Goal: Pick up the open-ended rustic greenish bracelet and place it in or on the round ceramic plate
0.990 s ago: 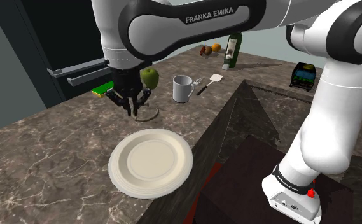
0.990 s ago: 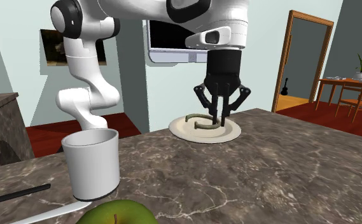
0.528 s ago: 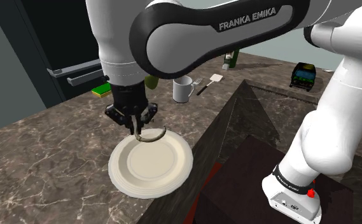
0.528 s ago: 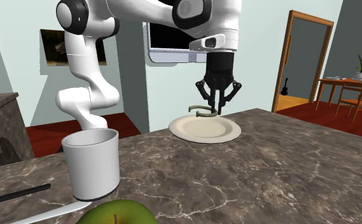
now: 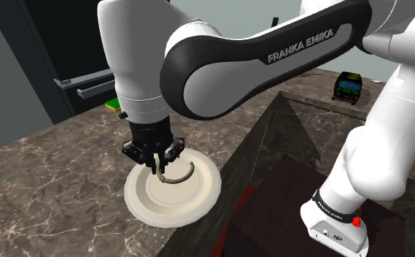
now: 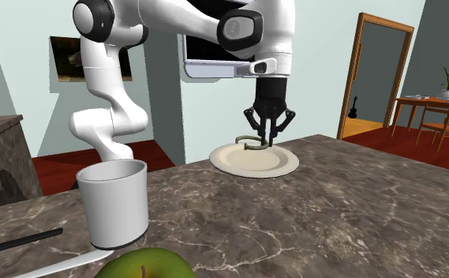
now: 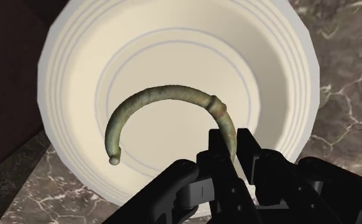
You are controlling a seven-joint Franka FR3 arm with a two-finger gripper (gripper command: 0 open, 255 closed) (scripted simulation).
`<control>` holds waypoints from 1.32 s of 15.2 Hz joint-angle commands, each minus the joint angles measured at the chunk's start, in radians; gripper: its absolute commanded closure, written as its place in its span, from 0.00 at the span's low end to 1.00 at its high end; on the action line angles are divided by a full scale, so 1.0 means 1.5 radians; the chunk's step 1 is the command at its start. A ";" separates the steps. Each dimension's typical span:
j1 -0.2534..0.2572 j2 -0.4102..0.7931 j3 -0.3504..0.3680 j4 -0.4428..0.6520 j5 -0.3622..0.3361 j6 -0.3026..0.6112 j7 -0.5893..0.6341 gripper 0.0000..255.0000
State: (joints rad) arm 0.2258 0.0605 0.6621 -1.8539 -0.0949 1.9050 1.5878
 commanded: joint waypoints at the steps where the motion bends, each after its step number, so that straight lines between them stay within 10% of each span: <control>1: 0.001 0.004 0.000 -0.014 -0.004 0.018 0.004 1.00; 15: 0.002 0.019 0.000 -0.053 -0.016 0.067 0.014 1.00; 16: 0.003 0.019 0.000 -0.053 -0.016 0.067 0.014 0.00; 20: 0.002 0.019 0.000 -0.053 -0.016 0.067 0.014 0.00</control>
State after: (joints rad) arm 0.2295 0.0890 0.6614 -1.9334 -0.1181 2.0061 1.6086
